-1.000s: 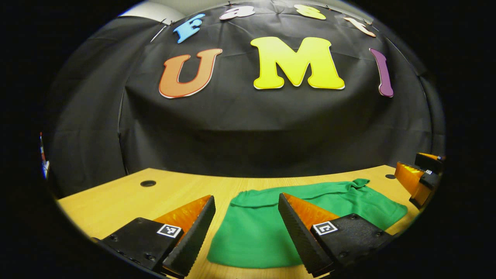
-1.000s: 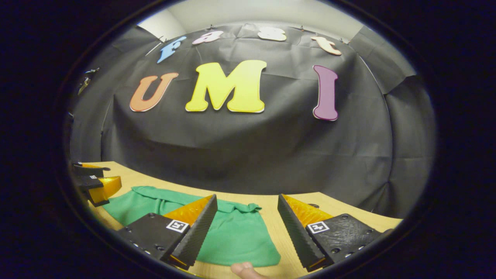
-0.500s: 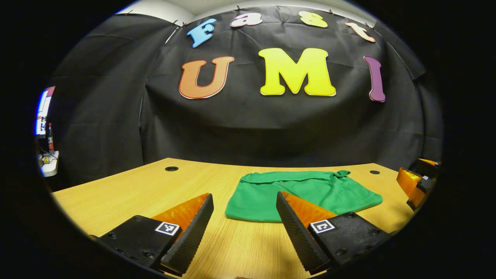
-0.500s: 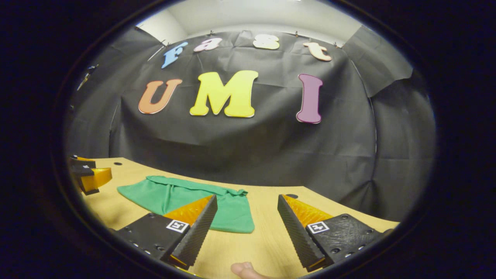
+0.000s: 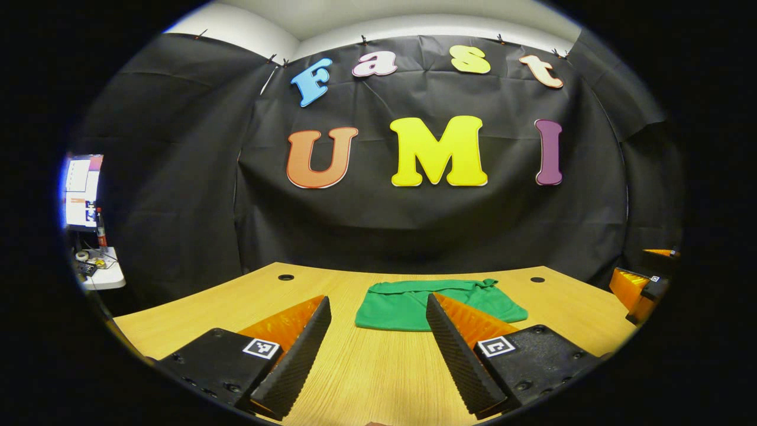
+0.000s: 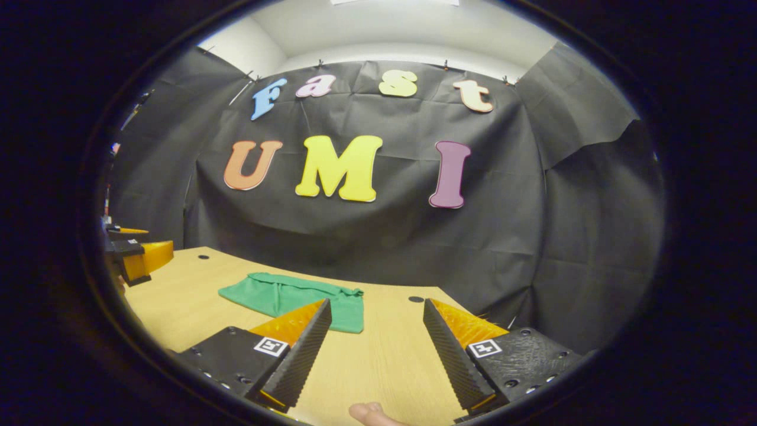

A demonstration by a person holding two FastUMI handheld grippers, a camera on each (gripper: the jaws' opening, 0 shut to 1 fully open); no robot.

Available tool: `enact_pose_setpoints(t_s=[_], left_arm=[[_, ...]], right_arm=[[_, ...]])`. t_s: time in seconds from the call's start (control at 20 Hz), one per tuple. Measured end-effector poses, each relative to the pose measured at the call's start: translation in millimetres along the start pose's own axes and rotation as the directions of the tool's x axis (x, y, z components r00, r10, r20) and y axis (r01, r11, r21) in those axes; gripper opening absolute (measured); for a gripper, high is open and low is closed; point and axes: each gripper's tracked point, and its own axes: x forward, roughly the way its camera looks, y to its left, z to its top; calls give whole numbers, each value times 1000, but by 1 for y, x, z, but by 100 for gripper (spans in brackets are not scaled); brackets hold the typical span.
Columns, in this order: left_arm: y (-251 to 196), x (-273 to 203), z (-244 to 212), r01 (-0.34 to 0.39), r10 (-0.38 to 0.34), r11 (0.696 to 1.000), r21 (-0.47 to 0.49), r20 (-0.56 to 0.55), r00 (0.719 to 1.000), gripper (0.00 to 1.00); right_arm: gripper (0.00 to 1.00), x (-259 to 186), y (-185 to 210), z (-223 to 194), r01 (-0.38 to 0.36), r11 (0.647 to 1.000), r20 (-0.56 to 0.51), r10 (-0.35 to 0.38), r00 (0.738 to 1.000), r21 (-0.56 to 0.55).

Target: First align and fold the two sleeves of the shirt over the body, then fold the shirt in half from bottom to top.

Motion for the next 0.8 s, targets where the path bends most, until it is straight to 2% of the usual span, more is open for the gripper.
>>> enact_pose_setpoints(t_s=[0.15,0.4,0.55,0.8], left_arm=[[-5,-25,25,18,-18,999,27,-9,1000,100],[-18,-69,32,67,-65,997,25,-59,996,100],[-23,-85,51,76,-76,995,72,-7,997,100],[-47,-97,56,151,-153,984,95,16,988,100]], right_arm=[[95,-32,-7,31,-25,1000,15,25,1000,0],[95,-86,-16,71,-32,999,83,31,996,7],[94,-107,-10,74,-37,999,101,38,994,-13],[95,-120,13,70,-84,996,102,85,991,-17]])
